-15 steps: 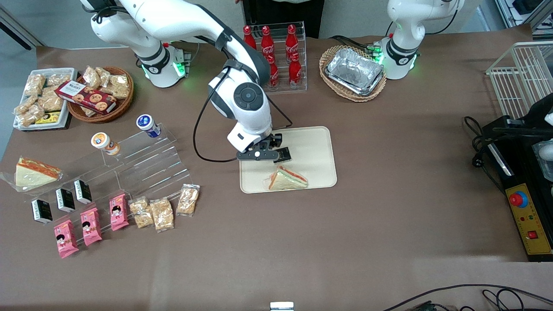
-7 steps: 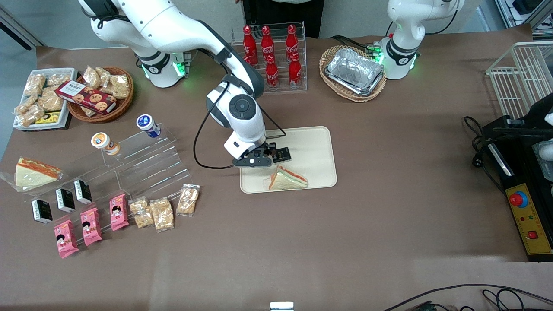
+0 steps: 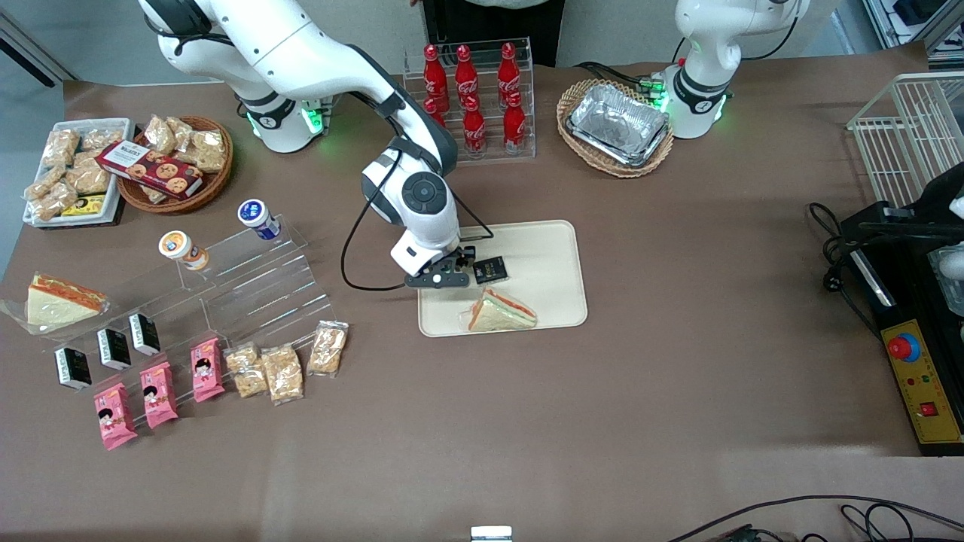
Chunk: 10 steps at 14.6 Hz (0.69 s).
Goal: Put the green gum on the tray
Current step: 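Carry the gum bottle over the cream tray beside the red-capped bottle, then lower the gum bottle onto the tray and open the right gripper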
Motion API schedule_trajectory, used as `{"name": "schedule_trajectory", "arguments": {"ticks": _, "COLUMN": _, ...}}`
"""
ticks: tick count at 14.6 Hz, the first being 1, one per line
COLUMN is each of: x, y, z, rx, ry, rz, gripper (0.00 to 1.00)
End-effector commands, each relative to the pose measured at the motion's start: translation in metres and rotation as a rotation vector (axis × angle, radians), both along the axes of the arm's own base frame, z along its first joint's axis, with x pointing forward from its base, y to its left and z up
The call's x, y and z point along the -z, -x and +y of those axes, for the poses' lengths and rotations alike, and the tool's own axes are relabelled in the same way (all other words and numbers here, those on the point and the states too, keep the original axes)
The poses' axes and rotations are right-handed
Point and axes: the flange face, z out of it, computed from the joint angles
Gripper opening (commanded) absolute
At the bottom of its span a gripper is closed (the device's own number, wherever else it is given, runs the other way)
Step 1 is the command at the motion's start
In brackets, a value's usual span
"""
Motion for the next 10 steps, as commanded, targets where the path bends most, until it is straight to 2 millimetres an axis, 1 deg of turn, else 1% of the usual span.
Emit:
{"name": "schedule_trajectory", "arguments": {"ticks": 1, "x": -0.0066, "y": 0.0241, "z": 0.0020, "rx": 0.000, "ry": -0.006, "rz": -0.006, "gripper": 0.00}}
{"name": "schedule_trajectory", "arguments": {"ticks": 4, "x": -0.0051, "y": 0.0309, "z": 0.0082, "rx": 0.029, "ry": -0.005, "rz": 0.000, "gripper": 0.00}}
{"name": "schedule_trajectory", "arguments": {"ticks": 5, "x": -0.0025, "y": 0.0332, "z": 0.0098, "rx": 0.023, "ry": -0.005, "rz": 0.006, "gripper": 0.11}}
{"name": "schedule_trajectory", "arguments": {"ticks": 6, "x": 0.0001, "y": 0.0341, "z": 0.0103, "rx": 0.022, "ry": -0.004, "rz": 0.009, "gripper": 0.40}}
{"name": "schedule_trajectory", "arguments": {"ticks": 7, "x": 0.0001, "y": 0.0341, "z": 0.0104, "rx": 0.022, "ry": -0.004, "rz": 0.009, "gripper": 0.43}}
{"name": "schedule_trajectory", "arguments": {"ticks": 8, "x": 0.0003, "y": 0.0329, "z": 0.0090, "rx": 0.025, "ry": -0.002, "rz": 0.009, "gripper": 0.64}}
{"name": "schedule_trajectory", "arguments": {"ticks": 9, "x": -0.0019, "y": 0.0325, "z": 0.0092, "rx": 0.025, "ry": -0.003, "rz": 0.008, "gripper": 0.98}}
{"name": "schedule_trajectory", "arguments": {"ticks": 10, "x": -0.0058, "y": 0.0313, "z": 0.0089, "rx": 0.026, "ry": -0.004, "rz": 0.005, "gripper": 1.00}}
